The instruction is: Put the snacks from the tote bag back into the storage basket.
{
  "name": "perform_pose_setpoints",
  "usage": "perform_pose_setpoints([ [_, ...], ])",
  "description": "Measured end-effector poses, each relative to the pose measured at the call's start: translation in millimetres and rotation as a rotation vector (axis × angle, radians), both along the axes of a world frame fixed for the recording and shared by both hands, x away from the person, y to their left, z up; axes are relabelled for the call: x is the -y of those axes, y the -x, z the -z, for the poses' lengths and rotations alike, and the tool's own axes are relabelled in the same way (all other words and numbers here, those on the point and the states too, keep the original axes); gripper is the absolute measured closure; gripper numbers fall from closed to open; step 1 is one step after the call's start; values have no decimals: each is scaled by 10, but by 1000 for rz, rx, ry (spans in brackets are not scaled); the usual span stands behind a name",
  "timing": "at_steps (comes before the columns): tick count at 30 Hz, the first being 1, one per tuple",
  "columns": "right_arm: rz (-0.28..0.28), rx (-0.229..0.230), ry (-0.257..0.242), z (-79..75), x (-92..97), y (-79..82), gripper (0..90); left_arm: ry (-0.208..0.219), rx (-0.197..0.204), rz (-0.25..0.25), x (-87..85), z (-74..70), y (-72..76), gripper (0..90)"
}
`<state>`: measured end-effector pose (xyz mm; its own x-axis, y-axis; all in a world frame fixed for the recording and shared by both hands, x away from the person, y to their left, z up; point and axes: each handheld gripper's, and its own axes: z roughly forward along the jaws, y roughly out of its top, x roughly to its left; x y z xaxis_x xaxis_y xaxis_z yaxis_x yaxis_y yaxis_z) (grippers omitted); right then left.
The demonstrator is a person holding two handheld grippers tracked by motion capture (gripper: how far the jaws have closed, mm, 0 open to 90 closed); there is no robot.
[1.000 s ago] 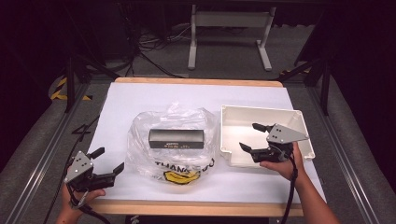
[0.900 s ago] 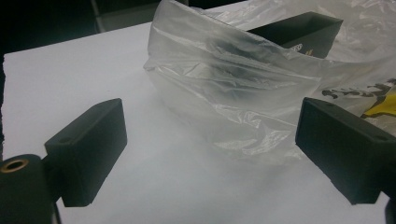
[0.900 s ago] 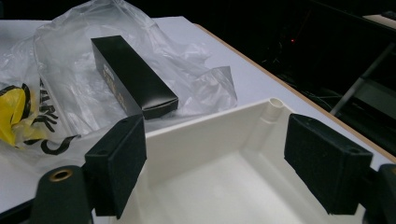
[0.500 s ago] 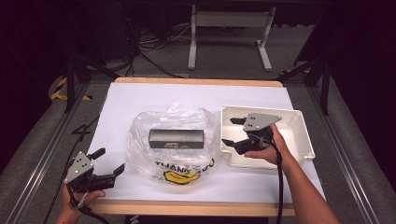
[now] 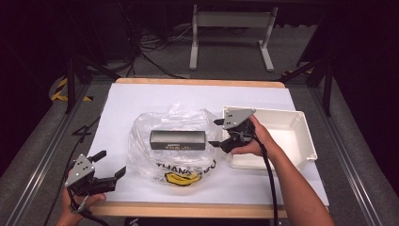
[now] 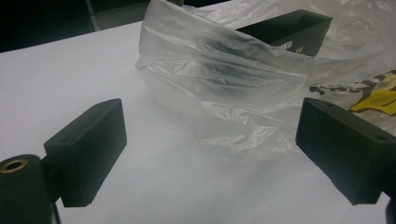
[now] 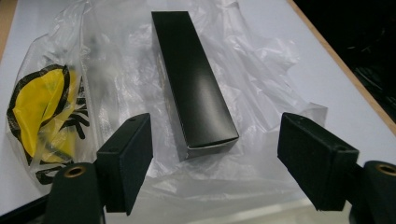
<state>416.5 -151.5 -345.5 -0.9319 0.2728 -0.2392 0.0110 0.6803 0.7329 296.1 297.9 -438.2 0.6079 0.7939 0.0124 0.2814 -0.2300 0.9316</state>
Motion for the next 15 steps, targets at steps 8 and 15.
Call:
perform_pose_setpoints([
  [8, -48, -13, 80, 42, -248, -111, 284, -9, -8, 4, 10, 4, 31, 96],
  [15, -84, -34, 159, 91, -416, -201, 294, -17, -11, 3, 10, 5, 77, 96],
])
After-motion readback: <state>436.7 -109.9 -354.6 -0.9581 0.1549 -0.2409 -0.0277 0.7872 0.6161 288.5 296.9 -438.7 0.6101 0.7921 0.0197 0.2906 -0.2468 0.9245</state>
